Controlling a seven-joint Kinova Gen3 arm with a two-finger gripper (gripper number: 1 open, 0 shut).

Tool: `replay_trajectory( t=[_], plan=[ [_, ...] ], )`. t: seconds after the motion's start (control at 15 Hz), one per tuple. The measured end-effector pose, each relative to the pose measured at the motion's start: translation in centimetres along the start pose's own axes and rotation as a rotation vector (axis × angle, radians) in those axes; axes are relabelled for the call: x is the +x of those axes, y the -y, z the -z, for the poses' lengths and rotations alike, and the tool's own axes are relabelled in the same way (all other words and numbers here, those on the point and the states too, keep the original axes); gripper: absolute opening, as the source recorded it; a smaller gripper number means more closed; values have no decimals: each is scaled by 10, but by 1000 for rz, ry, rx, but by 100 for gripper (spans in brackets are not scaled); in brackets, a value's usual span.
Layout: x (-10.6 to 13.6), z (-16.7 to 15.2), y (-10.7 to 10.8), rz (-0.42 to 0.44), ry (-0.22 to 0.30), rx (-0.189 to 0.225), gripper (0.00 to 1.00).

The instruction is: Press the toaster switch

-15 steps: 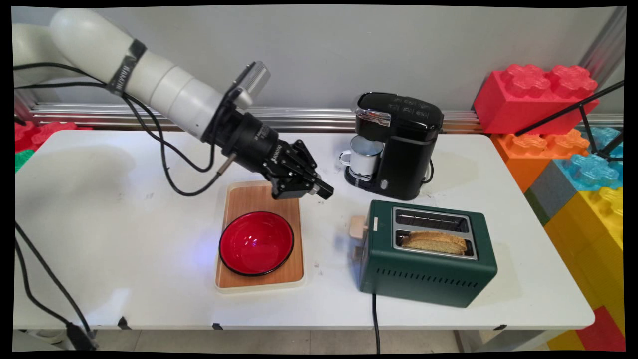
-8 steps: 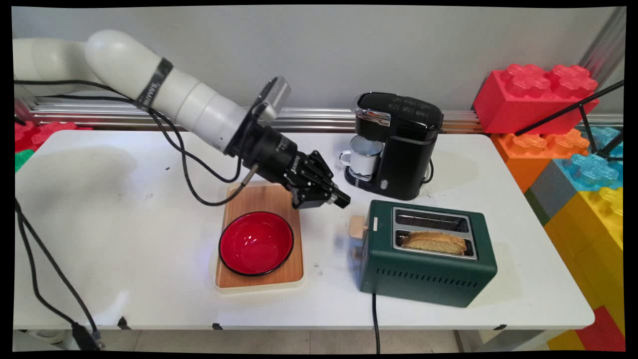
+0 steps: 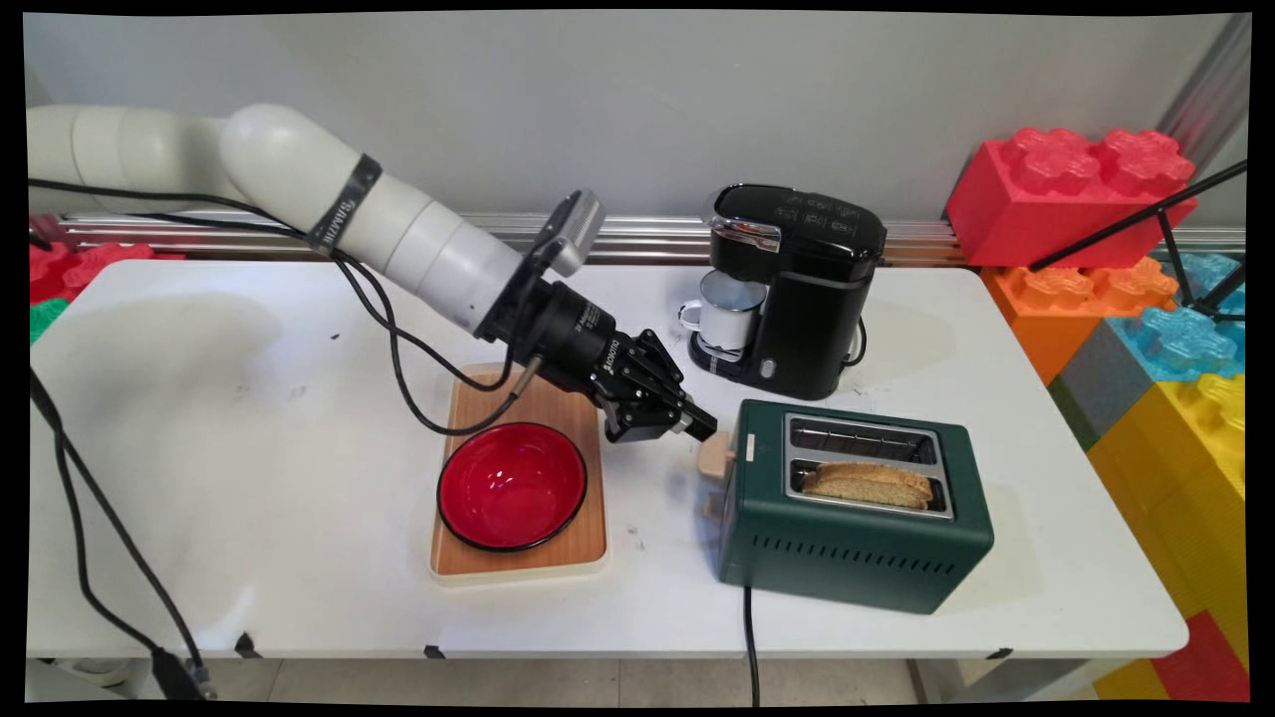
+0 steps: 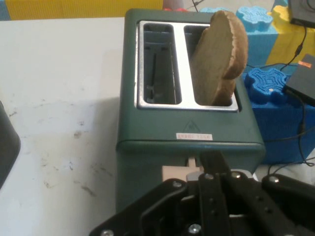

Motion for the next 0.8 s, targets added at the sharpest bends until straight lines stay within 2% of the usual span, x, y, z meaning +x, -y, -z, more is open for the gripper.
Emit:
replay_trajectory(
  t=[0.8],
  plan=[
    [-15,-23,4,30,6,8,0]
  ],
)
